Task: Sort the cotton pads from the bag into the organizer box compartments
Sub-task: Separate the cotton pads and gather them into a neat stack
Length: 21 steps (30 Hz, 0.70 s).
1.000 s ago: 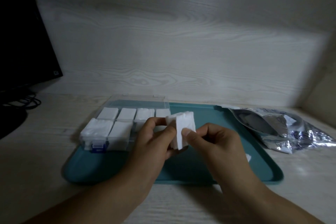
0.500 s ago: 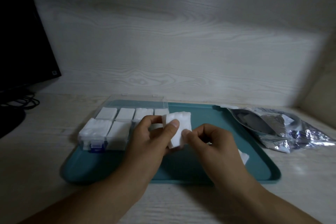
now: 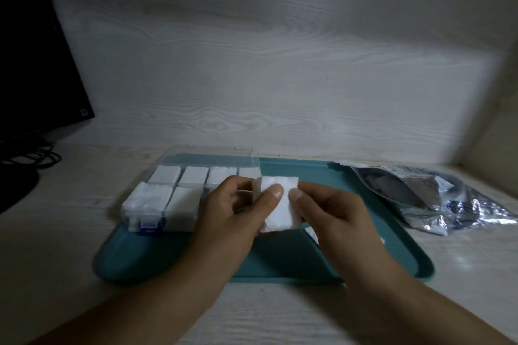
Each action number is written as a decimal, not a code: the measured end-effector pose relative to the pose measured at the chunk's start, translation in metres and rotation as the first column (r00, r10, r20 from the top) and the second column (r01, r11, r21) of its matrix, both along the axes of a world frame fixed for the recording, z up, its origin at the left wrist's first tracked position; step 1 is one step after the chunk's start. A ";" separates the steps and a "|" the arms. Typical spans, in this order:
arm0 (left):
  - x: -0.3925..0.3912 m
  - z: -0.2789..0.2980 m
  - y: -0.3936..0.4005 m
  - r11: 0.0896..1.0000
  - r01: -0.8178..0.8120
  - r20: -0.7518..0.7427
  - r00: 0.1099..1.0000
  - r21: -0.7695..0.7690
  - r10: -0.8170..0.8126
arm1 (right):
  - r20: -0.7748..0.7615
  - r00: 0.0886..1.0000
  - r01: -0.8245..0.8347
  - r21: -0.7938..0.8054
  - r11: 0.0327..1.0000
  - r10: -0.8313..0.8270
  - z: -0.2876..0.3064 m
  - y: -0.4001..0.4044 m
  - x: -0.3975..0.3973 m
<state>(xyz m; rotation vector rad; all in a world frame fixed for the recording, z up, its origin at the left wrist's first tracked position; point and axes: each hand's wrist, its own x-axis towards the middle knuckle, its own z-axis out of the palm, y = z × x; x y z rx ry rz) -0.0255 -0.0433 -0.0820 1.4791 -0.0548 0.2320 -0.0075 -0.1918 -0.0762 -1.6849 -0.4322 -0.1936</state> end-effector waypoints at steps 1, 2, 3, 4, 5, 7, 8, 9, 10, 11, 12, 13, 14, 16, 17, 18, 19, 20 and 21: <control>0.001 0.001 0.000 1.000 0.002 0.005 1.000 -0.010 -0.002 | -0.001 1.000 0.008 0.011 1.000 -0.008 0.001 -0.001 0.000; 0.001 0.003 0.001 1.000 0.004 0.007 1.000 -0.026 -0.003 | 0.001 1.000 0.019 0.020 1.000 -0.019 0.003 -0.002 0.000; 0.002 0.005 0.002 0.999 0.001 0.008 1.000 -0.049 -0.001 | 0.001 0.999 0.036 0.027 0.999 -0.036 0.006 -0.004 0.001; 0.004 0.006 0.003 0.997 -0.006 0.005 1.000 -0.082 0.007 | -0.005 0.998 0.068 0.034 0.997 -0.068 0.008 -0.007 0.005; 0.005 0.008 0.005 0.993 -0.019 -0.002 1.000 -0.120 0.019 | -0.010 0.993 0.121 0.032 0.992 -0.121 0.009 -0.013 0.011; 0.009 0.010 0.009 0.983 -0.046 -0.022 0.999 -0.178 0.043 | 0.006 0.967 0.254 -0.028 0.967 -0.254 0.013 -0.029 0.029; 0.011 0.011 0.011 0.979 -0.055 -0.032 0.998 -0.197 0.050 | 0.000 0.953 0.302 -0.052 0.952 -0.303 0.016 -0.039 0.037; 0.012 0.011 0.013 0.976 -0.063 -0.039 0.998 -0.208 0.056 | -0.027 0.943 0.330 -0.051 0.943 -0.331 0.019 -0.046 0.043; 0.012 0.011 0.014 0.976 -0.067 -0.043 0.997 -0.209 0.059 | -0.068 0.940 0.334 -0.040 0.942 -0.336 0.021 -0.051 0.046; 0.012 0.011 0.014 0.977 -0.066 -0.047 0.997 -0.203 0.058 | -0.106 0.944 0.311 -0.031 0.950 -0.312 0.023 -0.053 0.046; 0.011 0.011 0.013 0.979 -0.060 -0.049 0.997 -0.194 0.051 | -0.134 0.957 0.256 -0.026 0.966 -0.257 0.024 -0.052 0.042; 0.011 0.010 0.012 0.981 -0.052 -0.047 0.998 -0.186 0.044 | -0.150 0.973 0.175 -0.026 0.984 -0.177 0.024 -0.048 0.037; 0.011 0.011 0.011 0.982 -0.047 -0.041 0.998 -0.180 0.041 | -0.159 0.983 0.086 -0.025 0.996 -0.089 0.023 -0.043 0.031; 0.011 0.012 0.011 0.985 -0.053 -0.015 0.999 -0.166 0.051 | -0.171 0.984 -0.044 -0.005 0.999 0.042 0.021 -0.032 0.020; 0.011 0.012 0.011 0.987 -0.062 0.001 0.998 -0.145 0.063 | -0.178 0.980 -0.085 0.013 0.996 0.086 0.019 -0.027 0.016; 0.012 0.012 0.012 0.991 -0.072 0.017 0.997 -0.110 0.075 | -0.184 0.975 -0.119 0.031 0.992 0.123 0.018 -0.023 0.014; 0.012 0.011 0.012 0.995 -0.073 0.030 0.997 -0.068 0.075 | -0.187 0.971 -0.146 0.040 0.988 0.151 0.015 -0.018 0.012; 0.011 0.010 0.012 0.997 -0.065 0.038 0.997 -0.028 0.066 | -0.187 0.967 -0.168 0.044 0.985 0.173 0.011 -0.014 0.011; 0.010 0.008 0.011 0.999 -0.049 0.038 0.998 0.003 0.049 | -0.186 0.965 -0.179 0.048 0.983 0.185 0.008 -0.011 0.010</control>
